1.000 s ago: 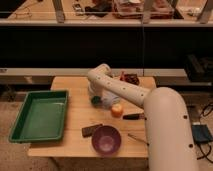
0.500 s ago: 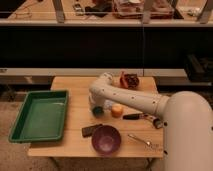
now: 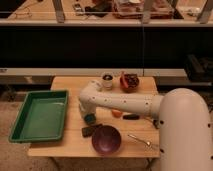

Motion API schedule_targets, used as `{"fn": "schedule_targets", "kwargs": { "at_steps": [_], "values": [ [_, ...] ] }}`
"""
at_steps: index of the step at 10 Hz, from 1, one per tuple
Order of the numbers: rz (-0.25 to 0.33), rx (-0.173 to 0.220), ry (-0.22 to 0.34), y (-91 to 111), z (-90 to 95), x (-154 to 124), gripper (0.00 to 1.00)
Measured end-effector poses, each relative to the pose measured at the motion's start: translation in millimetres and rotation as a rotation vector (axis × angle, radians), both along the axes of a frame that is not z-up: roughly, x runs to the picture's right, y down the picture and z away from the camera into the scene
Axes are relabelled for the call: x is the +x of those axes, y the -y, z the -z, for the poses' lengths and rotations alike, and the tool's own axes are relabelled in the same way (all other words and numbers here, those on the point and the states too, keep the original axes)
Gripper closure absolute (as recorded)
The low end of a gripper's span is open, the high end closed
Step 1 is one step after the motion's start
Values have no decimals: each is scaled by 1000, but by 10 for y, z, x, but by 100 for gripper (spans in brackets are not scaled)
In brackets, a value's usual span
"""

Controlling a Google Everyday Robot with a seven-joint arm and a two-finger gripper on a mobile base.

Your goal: Wipe table surface with sponge

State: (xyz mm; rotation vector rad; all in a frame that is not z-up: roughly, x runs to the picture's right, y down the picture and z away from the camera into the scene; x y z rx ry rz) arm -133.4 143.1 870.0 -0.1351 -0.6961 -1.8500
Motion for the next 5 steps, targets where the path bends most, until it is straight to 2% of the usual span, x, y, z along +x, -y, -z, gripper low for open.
{"fn": "schedule_targets", "kwargs": {
  "at_steps": [2,3,5],
  "values": [
    [47,-2,47,35,-84,-306,90],
    [60,2,60,133,-161,-381,90],
    [66,17,51,390,-314,-389,90]
  ]
}}
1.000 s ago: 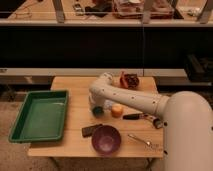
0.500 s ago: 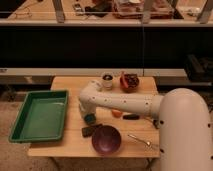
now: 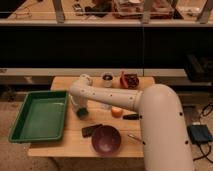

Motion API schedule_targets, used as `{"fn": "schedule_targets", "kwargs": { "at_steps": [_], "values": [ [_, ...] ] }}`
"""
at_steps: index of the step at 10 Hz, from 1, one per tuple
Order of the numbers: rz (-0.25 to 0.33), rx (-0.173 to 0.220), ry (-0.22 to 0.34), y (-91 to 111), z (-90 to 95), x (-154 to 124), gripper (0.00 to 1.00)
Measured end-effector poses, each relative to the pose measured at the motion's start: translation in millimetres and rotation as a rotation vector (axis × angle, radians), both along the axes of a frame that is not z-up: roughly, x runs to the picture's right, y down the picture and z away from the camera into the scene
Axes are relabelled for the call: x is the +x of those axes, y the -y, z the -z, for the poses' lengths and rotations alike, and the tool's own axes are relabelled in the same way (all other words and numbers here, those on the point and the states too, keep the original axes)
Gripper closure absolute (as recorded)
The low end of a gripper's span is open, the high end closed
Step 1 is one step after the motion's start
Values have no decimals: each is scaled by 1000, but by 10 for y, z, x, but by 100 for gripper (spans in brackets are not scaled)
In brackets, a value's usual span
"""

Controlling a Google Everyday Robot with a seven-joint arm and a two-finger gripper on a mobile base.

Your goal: Wipe table surface with sponge

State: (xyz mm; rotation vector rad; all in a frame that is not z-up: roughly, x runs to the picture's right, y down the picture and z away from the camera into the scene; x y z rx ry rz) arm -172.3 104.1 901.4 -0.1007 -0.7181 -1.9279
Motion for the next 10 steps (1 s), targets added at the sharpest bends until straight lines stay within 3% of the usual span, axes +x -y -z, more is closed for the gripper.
{"fn": "schedule_targets", "kwargs": {
  "at_steps": [2,5,7,10],
  "values": [
    [-21,8,-23,353,-201,55,90],
    [-95,-14,-92,600,-452,571,90],
    [-130,-26,-133,570,-452,916,90],
    [-175,-39,-196,362,-244,1397,90]
  ]
}}
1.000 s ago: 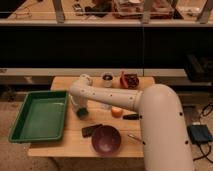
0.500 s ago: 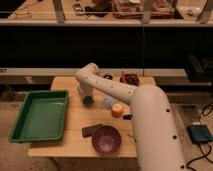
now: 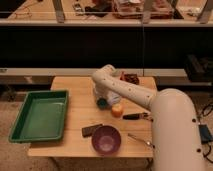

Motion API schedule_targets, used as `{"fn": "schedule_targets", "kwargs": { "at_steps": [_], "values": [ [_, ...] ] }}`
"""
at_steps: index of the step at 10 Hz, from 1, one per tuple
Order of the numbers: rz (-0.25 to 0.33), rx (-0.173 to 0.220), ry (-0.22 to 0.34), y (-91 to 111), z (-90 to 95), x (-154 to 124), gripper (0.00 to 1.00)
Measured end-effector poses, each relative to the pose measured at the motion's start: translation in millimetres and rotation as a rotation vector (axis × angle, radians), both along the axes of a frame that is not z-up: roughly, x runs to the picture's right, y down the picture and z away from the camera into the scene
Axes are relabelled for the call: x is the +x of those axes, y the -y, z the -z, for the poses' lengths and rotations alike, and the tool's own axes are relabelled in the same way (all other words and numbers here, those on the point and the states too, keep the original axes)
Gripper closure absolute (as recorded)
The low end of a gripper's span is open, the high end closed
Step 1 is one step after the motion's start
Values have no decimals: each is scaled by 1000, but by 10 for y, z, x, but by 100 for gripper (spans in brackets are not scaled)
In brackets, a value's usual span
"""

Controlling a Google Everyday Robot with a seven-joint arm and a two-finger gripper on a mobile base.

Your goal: Wipe table surface with sponge

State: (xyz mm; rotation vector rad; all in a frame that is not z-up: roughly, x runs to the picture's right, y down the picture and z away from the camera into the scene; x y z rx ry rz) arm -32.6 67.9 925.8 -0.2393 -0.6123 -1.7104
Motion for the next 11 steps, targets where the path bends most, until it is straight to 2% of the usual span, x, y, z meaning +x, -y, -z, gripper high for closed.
{"fn": "schedule_targets", "kwargs": {
  "at_steps": [2,4,5,7,11],
  "values": [
    [11,-18,-2,-314,217,44,90],
    [43,-29,15,-595,395,-114,90],
    [71,-29,35,-718,481,-305,90],
    [123,-29,77,-837,570,-667,90],
    [251,-46,227,-903,565,-1497,90]
  ]
}}
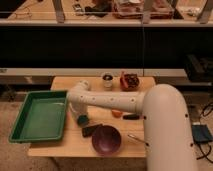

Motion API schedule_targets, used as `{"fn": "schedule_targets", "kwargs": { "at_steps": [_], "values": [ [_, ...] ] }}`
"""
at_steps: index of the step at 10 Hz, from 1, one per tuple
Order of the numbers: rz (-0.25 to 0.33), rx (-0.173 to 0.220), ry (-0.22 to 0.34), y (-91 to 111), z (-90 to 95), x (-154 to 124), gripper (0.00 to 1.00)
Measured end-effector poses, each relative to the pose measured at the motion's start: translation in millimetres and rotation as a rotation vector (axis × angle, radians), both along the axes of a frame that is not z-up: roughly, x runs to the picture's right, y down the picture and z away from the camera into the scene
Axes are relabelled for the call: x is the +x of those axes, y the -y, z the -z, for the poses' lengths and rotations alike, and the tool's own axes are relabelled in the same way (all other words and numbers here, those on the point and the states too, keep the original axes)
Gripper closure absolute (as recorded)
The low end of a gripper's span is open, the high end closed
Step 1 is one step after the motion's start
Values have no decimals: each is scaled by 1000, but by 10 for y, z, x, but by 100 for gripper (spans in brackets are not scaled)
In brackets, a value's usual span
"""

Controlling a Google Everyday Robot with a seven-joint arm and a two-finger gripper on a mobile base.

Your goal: Wipe table surface with sponge

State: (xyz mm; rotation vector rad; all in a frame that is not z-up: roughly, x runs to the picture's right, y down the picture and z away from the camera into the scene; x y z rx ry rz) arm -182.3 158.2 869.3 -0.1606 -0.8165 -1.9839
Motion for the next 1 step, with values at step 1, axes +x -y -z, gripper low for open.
{"fn": "schedule_targets", "kwargs": {
  "at_steps": [1],
  "values": [
    [15,2,24,78,-74,-108,90]
  ]
}}
